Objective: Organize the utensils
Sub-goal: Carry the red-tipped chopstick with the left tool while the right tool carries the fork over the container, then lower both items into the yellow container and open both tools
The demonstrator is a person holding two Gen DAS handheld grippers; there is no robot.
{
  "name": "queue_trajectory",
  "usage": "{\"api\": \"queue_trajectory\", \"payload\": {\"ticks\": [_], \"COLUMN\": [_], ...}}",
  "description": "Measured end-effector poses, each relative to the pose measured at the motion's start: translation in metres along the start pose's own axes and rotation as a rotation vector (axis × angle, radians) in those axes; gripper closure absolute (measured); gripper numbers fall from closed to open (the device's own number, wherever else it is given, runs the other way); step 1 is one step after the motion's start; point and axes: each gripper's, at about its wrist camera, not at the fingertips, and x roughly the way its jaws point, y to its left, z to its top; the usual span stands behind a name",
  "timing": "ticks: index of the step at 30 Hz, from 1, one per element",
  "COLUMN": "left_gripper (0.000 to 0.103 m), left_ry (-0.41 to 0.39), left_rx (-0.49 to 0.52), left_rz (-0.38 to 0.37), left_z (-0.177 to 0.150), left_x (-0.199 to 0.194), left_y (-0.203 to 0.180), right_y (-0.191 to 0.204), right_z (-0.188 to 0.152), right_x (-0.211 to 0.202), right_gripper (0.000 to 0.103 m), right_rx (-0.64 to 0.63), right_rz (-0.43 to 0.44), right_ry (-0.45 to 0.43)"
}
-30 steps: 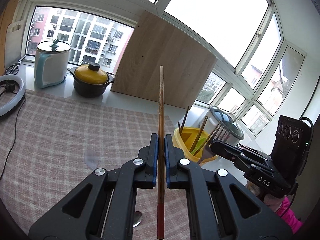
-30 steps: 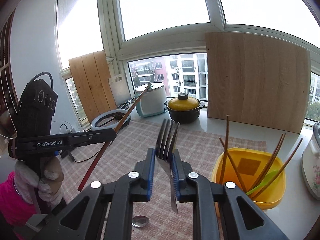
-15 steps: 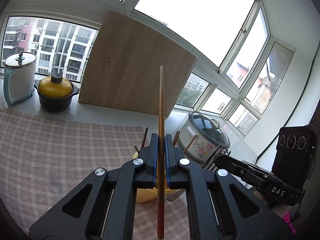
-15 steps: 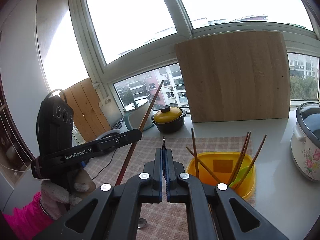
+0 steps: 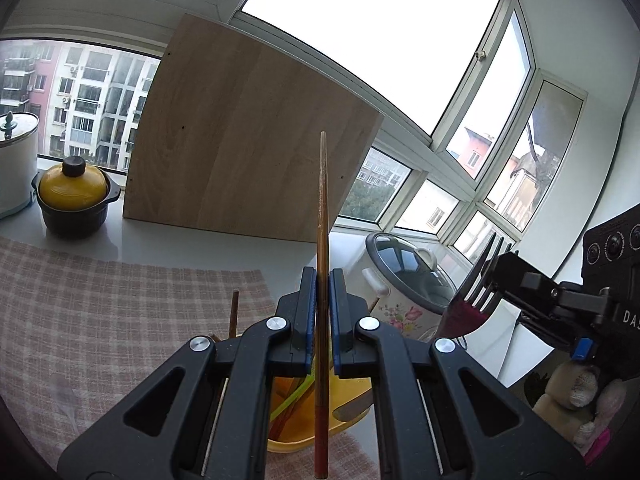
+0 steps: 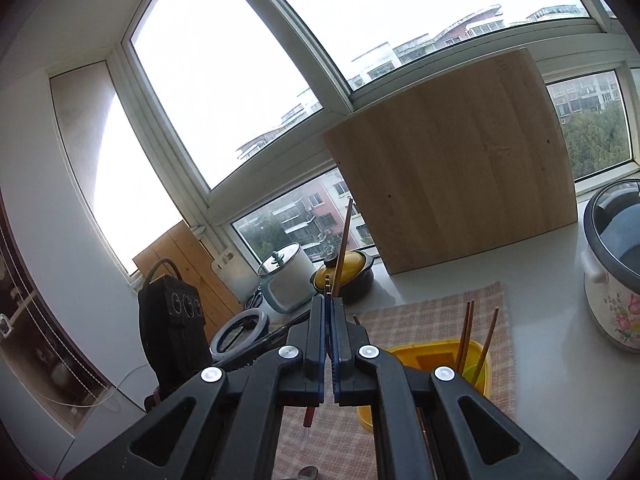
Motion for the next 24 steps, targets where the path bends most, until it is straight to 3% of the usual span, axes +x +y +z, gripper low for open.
{"api": "queue_trajectory", "payload": {"ticks": [12, 24], "left_gripper": [0.099, 0.099], "left_ry": [-0.033, -0.008], "left_rx": [0.085, 0.079], "left_rz": [0.132, 0.139], "left_z": [-0.025, -0.046], "left_x": [0.039, 0.049], "left_y": [0.001, 0.007], "right_y": [-0.042, -0.061], "right_z": [-0.016, -0.037], "right_x": [0.035, 0.056], "right_gripper": [0.103, 0.103], "right_rx": [0.028, 0.029], "right_rz": [-0.109, -0.163], "right_ry": [0.084, 0.158]}}
